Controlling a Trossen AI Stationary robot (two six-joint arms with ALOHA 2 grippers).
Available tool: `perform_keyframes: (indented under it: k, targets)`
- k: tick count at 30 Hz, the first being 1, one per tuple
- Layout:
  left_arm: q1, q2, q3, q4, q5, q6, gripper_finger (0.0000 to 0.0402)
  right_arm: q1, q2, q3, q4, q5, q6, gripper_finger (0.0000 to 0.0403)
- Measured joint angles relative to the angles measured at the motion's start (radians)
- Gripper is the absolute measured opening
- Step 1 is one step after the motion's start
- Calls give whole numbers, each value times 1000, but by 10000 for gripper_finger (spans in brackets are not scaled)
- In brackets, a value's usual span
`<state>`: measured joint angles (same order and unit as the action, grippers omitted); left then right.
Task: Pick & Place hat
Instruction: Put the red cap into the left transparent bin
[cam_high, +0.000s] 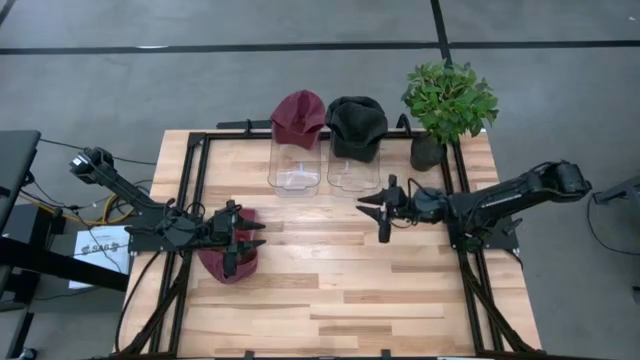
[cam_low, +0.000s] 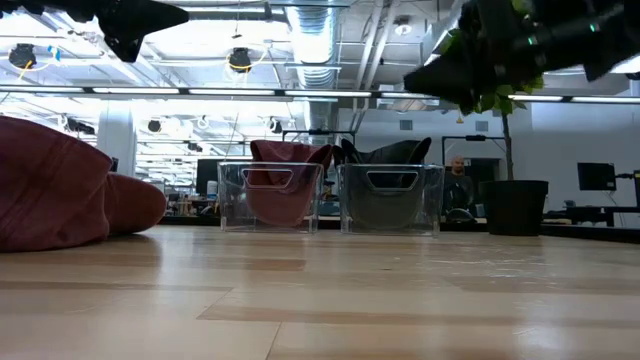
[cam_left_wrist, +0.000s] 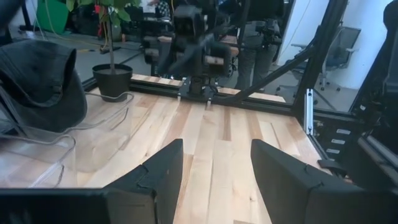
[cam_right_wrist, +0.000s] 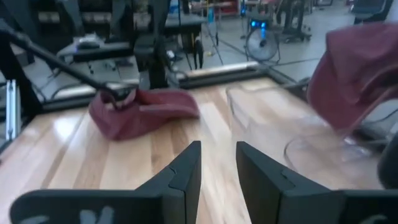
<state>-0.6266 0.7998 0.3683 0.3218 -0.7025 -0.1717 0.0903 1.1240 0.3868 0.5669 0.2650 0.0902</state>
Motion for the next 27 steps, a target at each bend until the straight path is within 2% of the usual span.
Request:
perform_keyframes:
  k: [9,16,22,27]
  targets:
    - [8,14,0,-1,14,63,187,4,112,-15,17,-3,-1,91]
    - [86,42,0,1,51,18,187,-1,194,-15,18,-3,17,91]
    - [171,92,4,35,147,13,187,-1,204,-15,25,-1,33,91]
    - [201,178,44,39,209,15,187,-1,196,-15,24,-1,33,91]
